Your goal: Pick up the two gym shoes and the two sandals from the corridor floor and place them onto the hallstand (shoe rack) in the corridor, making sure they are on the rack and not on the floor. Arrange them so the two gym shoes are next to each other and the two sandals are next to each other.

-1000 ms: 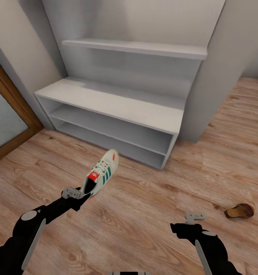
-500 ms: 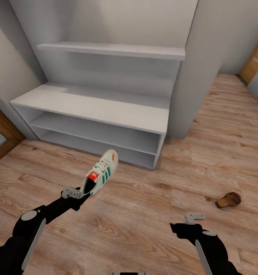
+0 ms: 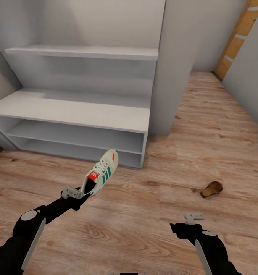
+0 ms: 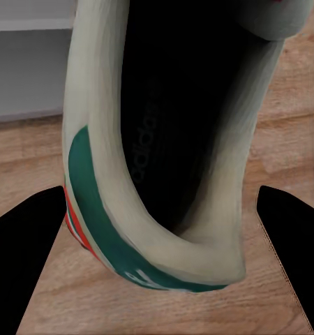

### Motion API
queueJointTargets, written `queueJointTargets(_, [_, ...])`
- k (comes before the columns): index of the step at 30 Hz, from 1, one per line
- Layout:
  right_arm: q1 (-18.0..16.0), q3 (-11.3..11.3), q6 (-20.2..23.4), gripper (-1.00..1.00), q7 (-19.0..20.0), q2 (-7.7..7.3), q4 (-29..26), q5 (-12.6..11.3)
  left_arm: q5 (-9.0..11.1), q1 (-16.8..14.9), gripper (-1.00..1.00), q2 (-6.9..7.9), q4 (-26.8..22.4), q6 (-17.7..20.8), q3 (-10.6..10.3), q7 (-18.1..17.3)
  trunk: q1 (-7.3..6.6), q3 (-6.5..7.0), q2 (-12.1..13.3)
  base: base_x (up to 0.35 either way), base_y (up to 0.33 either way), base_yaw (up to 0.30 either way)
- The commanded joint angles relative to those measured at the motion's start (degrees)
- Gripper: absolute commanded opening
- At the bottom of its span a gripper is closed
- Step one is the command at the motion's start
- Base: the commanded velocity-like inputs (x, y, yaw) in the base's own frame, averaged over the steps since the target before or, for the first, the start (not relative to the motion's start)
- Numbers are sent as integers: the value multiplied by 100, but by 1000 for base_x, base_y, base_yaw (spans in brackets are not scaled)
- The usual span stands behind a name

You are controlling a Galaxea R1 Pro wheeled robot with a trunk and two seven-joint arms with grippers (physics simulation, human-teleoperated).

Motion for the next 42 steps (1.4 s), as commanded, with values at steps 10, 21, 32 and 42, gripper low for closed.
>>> queueJointTargets(10, [-4,2,28,100,4,0,-5,-4,3,-1,-100,1,-9,40,10,-20,-1,26,-2,171,35,-269])
queueJointTargets(21, [-4,1,28,100,5,0,-5,-4,3,-1,-100,5,-9,40,-6,-33,-1,58,-2,280,63,-269])
queueJointTargets(32, [-4,1,28,100,7,-3,-5,-2,-17,-1,-100,4,-9,40,-76,-28,-1,91,-2,16,2,-269])
queueJointTargets(42, [-4,2,28,100,5,-1,-5,-4,-15,-1,-100,2,-9,40,-78,-27,-1,121,-2,0,0,-269])
